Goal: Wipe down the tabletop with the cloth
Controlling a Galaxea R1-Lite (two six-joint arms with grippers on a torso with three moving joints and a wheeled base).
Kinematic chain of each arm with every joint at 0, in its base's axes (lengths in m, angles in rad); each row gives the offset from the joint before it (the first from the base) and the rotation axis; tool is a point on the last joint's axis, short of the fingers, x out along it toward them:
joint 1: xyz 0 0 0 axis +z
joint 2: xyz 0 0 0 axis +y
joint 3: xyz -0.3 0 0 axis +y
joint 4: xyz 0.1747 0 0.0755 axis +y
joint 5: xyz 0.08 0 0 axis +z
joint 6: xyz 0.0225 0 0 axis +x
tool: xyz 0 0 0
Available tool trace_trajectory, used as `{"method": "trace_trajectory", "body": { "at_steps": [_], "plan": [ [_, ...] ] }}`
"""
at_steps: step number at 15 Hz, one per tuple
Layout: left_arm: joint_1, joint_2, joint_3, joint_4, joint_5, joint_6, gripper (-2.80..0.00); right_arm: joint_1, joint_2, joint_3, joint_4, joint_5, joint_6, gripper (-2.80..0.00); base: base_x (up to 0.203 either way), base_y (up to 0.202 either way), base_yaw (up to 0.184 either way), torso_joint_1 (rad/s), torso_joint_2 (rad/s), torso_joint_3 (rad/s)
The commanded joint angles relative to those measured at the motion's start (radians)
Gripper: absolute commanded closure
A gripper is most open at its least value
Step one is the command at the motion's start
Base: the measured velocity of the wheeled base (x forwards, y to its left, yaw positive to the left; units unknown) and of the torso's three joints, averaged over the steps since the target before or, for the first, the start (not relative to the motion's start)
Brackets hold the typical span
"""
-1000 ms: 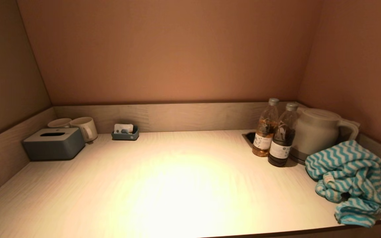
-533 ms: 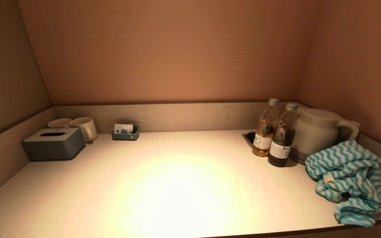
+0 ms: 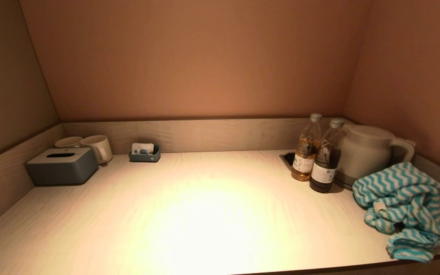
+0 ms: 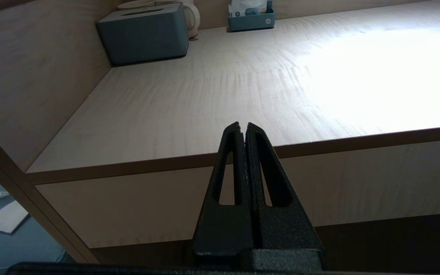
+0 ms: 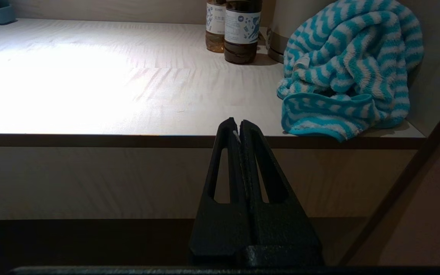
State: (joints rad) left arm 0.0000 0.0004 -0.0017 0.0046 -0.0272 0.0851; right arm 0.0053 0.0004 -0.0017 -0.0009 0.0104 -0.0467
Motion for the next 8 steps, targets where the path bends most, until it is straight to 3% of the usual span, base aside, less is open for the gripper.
{"method": "trace_trajectory", "body": {
  "at_steps": [1,8],
  "plan": [
    [0.0,0.0,0.0,0.0,0.0,0.001,0.0,0.001,0.0,0.0,-0.001,0.0,-0.001,0.0,0.0,0.0,0.0,0.0,0.0,0.0],
    [0.0,0.0,0.0,0.0,0.0,0.001,0.0,0.001,0.0,0.0,-0.001,-0.001,-0.001,0.0,0.0,0.0,0.0,0.0,0.0,0.0]
  ]
}}
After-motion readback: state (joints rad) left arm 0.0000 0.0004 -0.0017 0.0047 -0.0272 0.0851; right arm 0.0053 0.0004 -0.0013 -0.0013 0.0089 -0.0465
